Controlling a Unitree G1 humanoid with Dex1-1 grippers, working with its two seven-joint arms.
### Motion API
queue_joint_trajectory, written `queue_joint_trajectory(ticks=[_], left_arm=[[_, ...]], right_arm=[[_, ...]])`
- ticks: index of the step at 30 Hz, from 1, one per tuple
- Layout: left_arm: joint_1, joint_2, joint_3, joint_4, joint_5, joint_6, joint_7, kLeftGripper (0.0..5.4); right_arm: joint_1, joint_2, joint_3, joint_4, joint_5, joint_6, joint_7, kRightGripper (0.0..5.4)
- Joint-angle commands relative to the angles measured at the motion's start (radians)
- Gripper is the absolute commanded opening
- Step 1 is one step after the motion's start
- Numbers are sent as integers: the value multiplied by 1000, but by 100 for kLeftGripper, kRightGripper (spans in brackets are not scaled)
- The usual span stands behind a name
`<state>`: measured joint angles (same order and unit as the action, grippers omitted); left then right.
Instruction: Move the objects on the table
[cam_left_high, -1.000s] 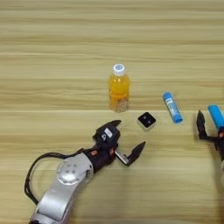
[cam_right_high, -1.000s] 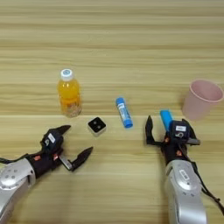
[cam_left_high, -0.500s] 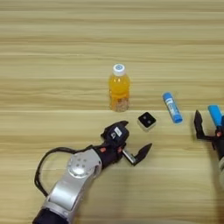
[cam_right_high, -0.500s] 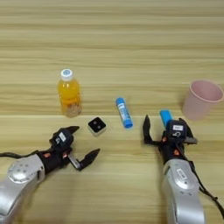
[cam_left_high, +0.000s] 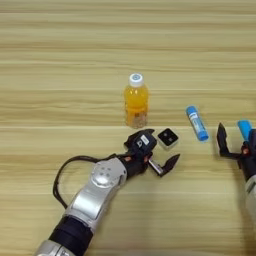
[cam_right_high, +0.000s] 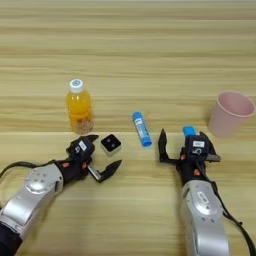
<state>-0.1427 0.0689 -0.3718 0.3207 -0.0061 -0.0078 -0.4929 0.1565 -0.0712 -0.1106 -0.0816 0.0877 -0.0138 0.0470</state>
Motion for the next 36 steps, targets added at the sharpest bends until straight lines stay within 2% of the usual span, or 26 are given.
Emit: queue_joint_trajectory(ticks=[1, 8, 14, 22, 36], left_arm=[[-1, -3, -13, 65, 30, 15, 1, 535], [-32, -21, -15, 123, 36, -5, 3, 535], [-38, -25, -16, 146, 38, -20, 1, 535], [-30, -26, -19, 138, 32, -26, -14, 467], [-25, -24, -18, 128, 37, -36, -7, 317]], right_arm=[[4, 10, 4, -15, -5, 3, -10, 540], [3, 15, 4, -15, -7, 4, -9, 540], [4, 16, 3, -17, -6, 5, -8, 540], [6, 15, 0, -19, -5, 5, -7, 540], [6, 13, -1, -18, -5, 4, -7, 540]])
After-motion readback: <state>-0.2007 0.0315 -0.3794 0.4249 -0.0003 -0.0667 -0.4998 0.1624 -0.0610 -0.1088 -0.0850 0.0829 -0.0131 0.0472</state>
